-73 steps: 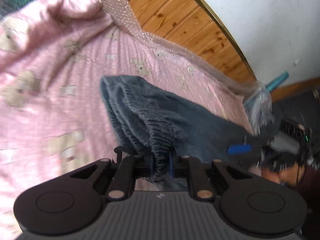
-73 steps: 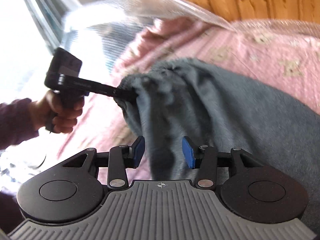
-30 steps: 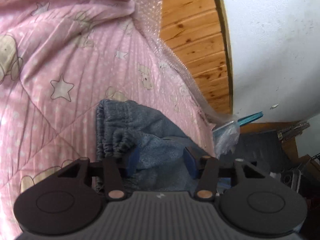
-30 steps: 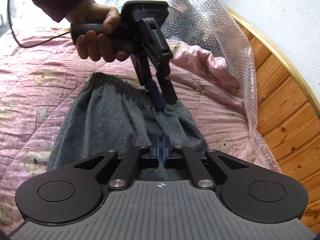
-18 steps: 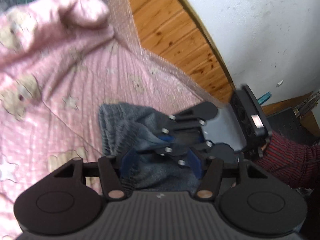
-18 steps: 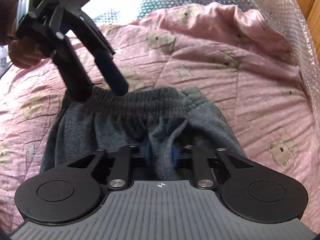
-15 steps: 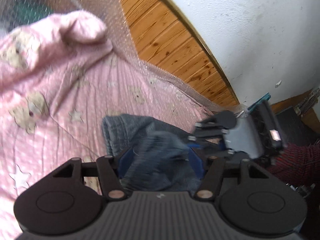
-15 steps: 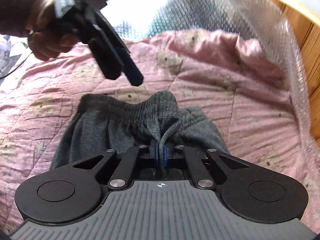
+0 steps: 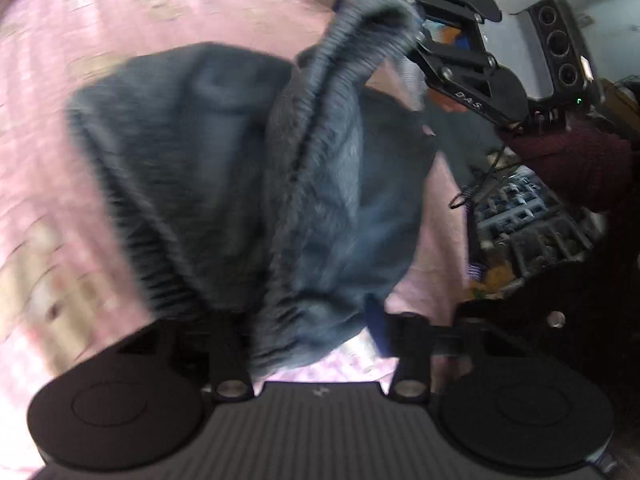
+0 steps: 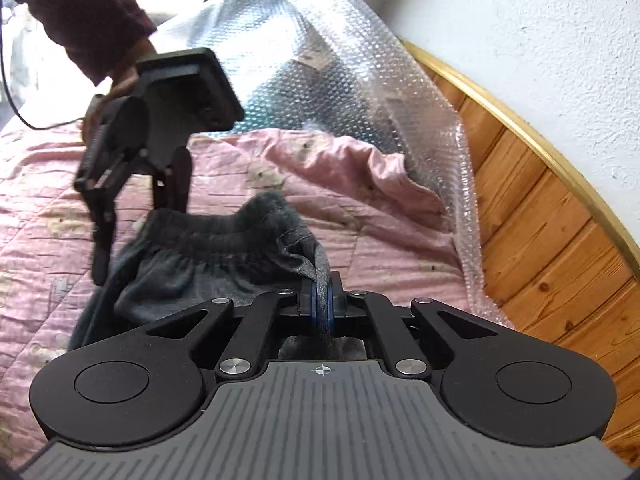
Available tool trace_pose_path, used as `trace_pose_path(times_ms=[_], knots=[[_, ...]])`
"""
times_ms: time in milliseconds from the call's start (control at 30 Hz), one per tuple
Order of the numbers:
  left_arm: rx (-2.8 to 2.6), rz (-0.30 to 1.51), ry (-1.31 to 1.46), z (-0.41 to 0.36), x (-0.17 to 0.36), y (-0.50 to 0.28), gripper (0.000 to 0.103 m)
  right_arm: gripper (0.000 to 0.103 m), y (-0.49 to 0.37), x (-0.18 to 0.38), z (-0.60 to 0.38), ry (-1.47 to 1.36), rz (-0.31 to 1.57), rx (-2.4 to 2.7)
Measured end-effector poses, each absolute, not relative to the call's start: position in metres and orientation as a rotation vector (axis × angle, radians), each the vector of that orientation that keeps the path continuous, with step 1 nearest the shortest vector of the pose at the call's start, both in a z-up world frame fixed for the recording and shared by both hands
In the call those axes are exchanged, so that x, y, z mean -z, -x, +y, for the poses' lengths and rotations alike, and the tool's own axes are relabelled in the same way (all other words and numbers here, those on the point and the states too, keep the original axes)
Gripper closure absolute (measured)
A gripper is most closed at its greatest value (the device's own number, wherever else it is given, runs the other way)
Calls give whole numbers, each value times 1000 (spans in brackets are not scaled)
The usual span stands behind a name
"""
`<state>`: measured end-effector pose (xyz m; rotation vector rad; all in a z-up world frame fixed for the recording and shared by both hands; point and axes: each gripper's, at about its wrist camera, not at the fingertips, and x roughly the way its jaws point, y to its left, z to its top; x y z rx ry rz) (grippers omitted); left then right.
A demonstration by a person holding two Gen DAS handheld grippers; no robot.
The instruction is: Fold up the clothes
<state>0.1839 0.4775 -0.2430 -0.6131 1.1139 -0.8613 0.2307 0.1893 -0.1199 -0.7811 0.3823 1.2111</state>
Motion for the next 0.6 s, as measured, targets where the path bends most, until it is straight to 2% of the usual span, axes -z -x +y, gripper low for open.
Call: trace_pose_path(times_ms=[167,200,233,267,300,400,467,500,567,600], knots=[[790,1210,641,487,264,-177,81,101,-270,178,250,809,486,-1110],[776,1229,646,488,268,-175,84,95,-276,193,261,820,527,-1079],[761,1248,652,490,272,-174,86,75,-279,206,268,847,560,-1039],[747,1267,657,492,276,-172,86,66,-279,210,270,864,562,-987],[731,1255,664,492,276,-167,86,55,-277,201,263,832,545,-934],[698,1230,701,494,280,-157,86,31,-261,152,215,609,509,-804],[675,1213,726,495,282,-151,87,30,-249,142,175,526,580,-749],[664,1204,738,495,283,-148,87,34,-243,141,155,498,628,-724],[651,1201,741,495,283,-147,87,46,-244,156,123,469,738,-658],[645,1199,743,495,283,-147,87,58,-253,160,118,444,761,-633]])
